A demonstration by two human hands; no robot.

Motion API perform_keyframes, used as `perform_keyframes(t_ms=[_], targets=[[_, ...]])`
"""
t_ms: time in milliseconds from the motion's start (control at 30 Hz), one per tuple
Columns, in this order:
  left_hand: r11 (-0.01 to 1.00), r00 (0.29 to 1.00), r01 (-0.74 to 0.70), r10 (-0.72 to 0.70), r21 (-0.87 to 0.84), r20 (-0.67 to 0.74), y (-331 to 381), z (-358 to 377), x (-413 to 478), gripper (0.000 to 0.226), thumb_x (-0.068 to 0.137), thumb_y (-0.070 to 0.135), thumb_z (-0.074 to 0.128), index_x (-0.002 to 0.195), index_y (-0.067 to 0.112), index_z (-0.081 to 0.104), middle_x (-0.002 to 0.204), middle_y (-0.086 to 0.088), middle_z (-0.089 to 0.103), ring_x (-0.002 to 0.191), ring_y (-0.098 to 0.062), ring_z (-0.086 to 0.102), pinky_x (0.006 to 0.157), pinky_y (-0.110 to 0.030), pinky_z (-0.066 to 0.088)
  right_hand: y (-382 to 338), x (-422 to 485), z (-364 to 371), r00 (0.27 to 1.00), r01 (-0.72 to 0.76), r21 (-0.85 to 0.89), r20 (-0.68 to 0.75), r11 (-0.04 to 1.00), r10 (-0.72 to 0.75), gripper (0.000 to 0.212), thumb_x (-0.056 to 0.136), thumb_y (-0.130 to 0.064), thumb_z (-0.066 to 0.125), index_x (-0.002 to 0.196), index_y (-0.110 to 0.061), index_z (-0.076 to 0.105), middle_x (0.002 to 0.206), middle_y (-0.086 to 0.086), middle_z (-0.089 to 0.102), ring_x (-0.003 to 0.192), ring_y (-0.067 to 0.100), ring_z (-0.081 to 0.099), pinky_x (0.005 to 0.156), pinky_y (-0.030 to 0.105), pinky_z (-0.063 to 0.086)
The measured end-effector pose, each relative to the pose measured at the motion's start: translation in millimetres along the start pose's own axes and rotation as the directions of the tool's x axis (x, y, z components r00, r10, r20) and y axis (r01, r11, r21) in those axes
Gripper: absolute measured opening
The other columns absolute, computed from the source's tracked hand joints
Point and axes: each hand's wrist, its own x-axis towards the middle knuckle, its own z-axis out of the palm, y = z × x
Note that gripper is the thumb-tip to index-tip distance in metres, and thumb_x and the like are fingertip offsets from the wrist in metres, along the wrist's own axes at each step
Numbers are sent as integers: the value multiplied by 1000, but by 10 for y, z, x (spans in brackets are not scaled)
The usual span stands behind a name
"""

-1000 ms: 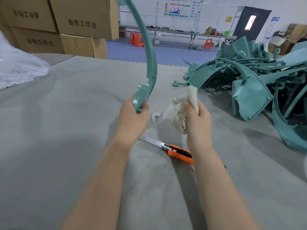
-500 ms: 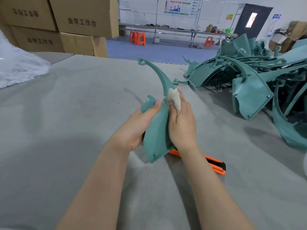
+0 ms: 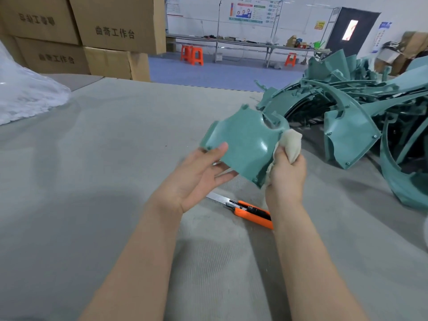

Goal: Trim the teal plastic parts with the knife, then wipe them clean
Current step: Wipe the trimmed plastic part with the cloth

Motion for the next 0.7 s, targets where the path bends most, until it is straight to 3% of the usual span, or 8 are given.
perform_keyframes(t_ms=[100,167,267,367,467,567,633,700], targets=[[994,993,-91,95,54,-66,-52,24,32,25,90,15,59,115,18,60,110,-1,72,102,-18,69,80,-29,57,11,-25,35,994,-102,86,55,991,97,10,98,-16,51,92,-24,54,91,-3,61,81,13,59,70,27,49],[988,975,-130,143,83,-170,-71,29,61,21,96,5,50,110,17,60,103,0,74,93,-16,71,74,-27,58,23,-29,40,995,-56,-65,83,996,61,3,98,-22,51,96,-22,54,90,-3,60,84,16,58,69,29,48],[976,941,-163,198,143,-275,-72,38,85,26,97,-2,43,108,15,60,100,0,73,88,-14,72,71,-26,58,30,20,-37,995,99,-344,40,934,-91,26,100,-38,43,111,-17,54,102,2,57,101,24,57,87,38,48],[943,919,-167,255,289,-302,-85,71,89,27,98,-1,42,107,18,60,101,4,72,93,-13,70,76,-26,58,-33,24,-78,964,263,-369,53,892,-262,47,104,-40,27,139,-15,46,121,4,43,100,-6,38,90,14,32],[882,916,-146,292,448,-277,-132,140,93,28,97,-5,41,107,16,58,97,1,70,86,-9,68,77,-24,57,-85,-205,79,817,572,-315,297,757,-494,41,104,-17,33,143,-11,42,122,4,41,90,-23,34,80,-8,20],[764,914,-163,354,624,-196,-151,198,79,23,95,-6,41,91,10,57,70,2,63,57,2,55,57,-14,48,-34,-437,251,616,774,-233,493,589,-615,35,91,0,49,124,-6,58,111,5,50,93,-16,40,87,-3,26],[737,926,-153,340,658,-166,-155,224,61,24,95,-6,42,92,12,56,69,5,63,59,1,55,58,-17,50,-22,-405,247,661,741,-271,454,614,-597,24,87,5,52,106,-4,64,104,5,51,90,-13,43,83,1,29],[741,946,-124,290,660,-148,-159,256,54,30,95,-9,41,107,15,56,92,-3,66,80,-10,61,82,-33,55,-16,-296,174,777,630,-364,302,686,-553,19,89,5,52,102,-3,63,104,8,51,97,7,49,81,9,30]])
